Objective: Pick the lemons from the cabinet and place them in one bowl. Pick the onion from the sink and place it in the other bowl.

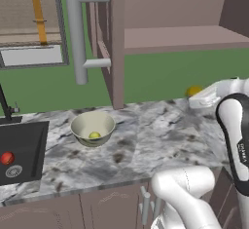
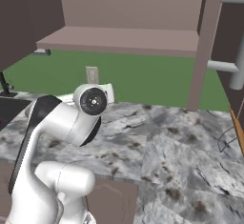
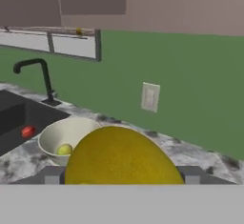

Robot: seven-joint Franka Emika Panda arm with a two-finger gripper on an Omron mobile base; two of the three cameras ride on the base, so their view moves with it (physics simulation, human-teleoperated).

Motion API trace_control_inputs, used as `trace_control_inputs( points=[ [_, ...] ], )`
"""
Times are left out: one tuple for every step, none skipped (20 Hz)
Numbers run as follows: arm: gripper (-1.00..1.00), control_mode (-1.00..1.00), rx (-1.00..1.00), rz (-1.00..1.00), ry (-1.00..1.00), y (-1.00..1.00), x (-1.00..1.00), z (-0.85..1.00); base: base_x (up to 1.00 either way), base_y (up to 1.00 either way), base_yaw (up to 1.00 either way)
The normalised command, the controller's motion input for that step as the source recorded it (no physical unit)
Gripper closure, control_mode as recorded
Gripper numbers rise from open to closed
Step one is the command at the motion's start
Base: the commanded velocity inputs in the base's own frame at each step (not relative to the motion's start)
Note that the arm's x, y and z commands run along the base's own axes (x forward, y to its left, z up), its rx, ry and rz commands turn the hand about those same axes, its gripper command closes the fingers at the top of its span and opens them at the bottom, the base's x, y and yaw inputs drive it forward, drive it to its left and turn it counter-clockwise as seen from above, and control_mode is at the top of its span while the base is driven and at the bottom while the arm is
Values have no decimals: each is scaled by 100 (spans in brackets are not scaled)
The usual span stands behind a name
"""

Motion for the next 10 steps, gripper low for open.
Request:
trace_control_inputs(
  points=[
    [100, -100, -17, 13, -11, 52, 26, -38, 0, 0, 0],
    [100, -100, -15, 15, -9, 65, 25, -38, 0, 0, 0],
    [100, -100, -16, 15, -7, 68, 20, -33, 0, 0, 0],
    [100, -100, -15, 13, -4, 67, 20, -28, 0, 0, 0],
    [100, -100, -10, 17, 1, 49, 12, -14, 0, 0, 0],
    [100, -100, -9, 20, 20, 55, 24, -21, 0, 0, 0],
    [100, -100, -15, 19, 27, 56, 16, -22, 0, 0, 0],
    [100, -100, -19, 17, 29, 56, 11, -16, 0, 0, 0],
    [100, -100, -21, 16, 32, 53, 10, -6, 0, 0, 0],
    [100, -100, -14, 19, 27, 45, 12, 0, 0, 0, 0]
  ],
)
